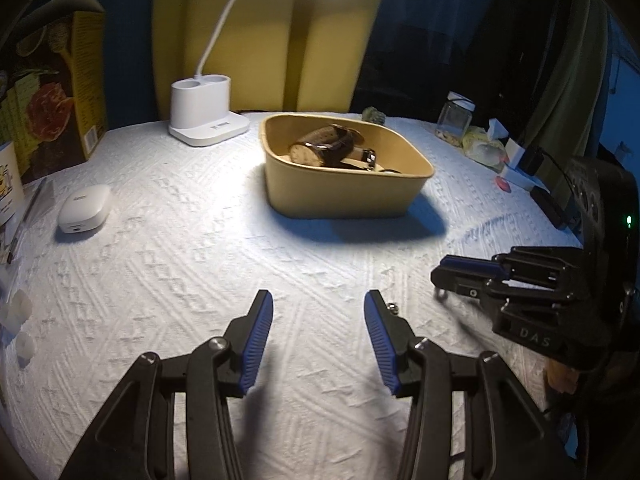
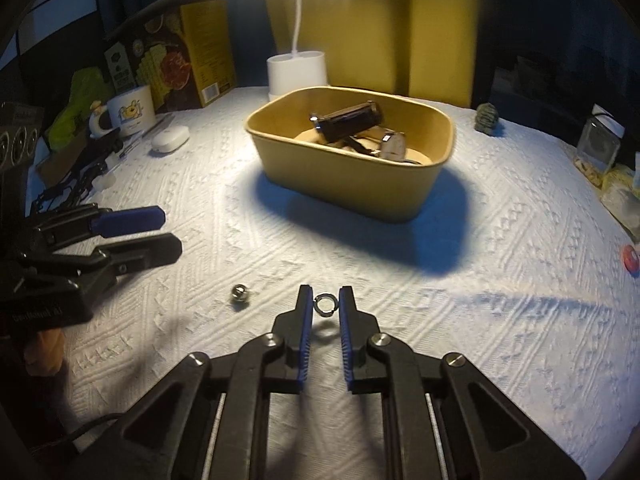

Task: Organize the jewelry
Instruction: 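Grasp the silver ring with the right tool while the left tool grasps a small silver charm, then lower both small pieces into the tan box and open both tools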

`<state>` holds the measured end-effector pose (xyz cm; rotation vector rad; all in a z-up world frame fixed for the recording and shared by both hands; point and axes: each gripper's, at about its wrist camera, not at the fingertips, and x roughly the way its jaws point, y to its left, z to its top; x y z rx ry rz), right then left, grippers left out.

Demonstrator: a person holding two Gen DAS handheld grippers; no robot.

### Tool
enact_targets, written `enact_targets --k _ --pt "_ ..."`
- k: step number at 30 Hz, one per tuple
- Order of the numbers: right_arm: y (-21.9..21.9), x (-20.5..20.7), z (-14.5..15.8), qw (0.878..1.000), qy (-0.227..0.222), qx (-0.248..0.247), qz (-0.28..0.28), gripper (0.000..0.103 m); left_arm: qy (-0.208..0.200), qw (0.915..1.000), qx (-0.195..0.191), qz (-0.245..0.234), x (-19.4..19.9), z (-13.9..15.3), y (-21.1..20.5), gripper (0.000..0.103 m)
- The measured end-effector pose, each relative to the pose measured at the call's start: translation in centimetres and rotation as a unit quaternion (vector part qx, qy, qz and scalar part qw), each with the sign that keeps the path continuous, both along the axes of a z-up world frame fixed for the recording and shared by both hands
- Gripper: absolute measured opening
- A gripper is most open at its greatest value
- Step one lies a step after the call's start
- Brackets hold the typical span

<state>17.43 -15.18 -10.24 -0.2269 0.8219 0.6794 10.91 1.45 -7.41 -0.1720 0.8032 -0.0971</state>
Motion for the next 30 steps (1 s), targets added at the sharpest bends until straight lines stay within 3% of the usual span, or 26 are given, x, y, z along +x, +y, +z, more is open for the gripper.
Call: enact_targets --k 13,16,24,30 --pt "-3.4 0.9 0.1 0.999 0.005 0.021 -0.026 0.012 0.015 0.9985 0.019 -0.05 1.6 -0.5 -4.0 0.047" --pt "-4.0 0.9 0.0 0.999 0.006 0.025 -0.031 0.012 0.02 0.9979 0.021 -0.057 2.0 -0.7 -4.6 0.034" --pt "-5.2 1.0 0.1 0.999 0.004 0.031 -0.042 0.012 0.045 0.9954 0.041 -0.074 2.7 -2.0 -6.2 0.012" --pt "-5.2 0.8 0.3 0.999 0.001 0.034 -0.042 0.012 0.039 0.9949 0.052 -0.077 2.5 -1.8 -6.6 0.011"
